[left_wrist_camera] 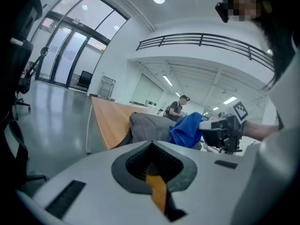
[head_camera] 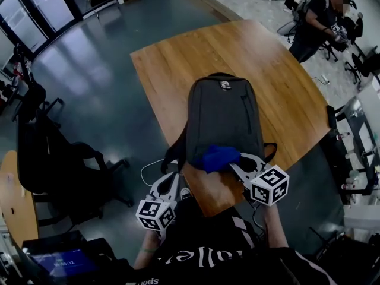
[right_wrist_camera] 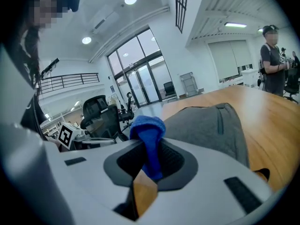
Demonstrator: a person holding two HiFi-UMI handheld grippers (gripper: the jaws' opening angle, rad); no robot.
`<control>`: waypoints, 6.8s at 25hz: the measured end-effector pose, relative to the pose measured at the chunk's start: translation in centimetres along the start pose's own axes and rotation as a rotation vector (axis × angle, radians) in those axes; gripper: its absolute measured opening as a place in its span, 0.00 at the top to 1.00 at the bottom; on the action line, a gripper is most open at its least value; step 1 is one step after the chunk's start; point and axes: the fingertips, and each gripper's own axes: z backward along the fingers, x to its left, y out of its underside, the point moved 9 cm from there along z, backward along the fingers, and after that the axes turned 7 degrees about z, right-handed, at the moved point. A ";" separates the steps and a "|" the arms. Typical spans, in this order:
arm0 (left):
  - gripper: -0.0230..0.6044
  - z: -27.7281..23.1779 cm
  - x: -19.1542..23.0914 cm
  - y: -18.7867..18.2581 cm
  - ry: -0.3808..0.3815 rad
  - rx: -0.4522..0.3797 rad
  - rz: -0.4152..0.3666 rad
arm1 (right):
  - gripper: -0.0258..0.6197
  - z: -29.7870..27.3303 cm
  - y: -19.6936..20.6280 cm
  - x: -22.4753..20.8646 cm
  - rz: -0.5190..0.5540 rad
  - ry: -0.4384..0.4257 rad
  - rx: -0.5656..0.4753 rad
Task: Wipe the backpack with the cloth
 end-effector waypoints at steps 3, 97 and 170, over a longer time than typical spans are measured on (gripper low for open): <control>0.97 -0.8 -2.2 0.6 -0.009 -0.006 -0.002 | 0.88 2.4 0.8 -2.1 -0.014 0.021 -0.009; 0.97 -3.2 -3.7 -0.2 0.009 0.027 -0.058 | 0.88 7.4 -4.7 -12.8 -0.197 0.251 -0.183; 0.97 -4.8 -1.1 -2.2 0.036 0.024 -0.037 | 0.88 -7.3 -14.7 -13.4 -0.173 0.064 -0.224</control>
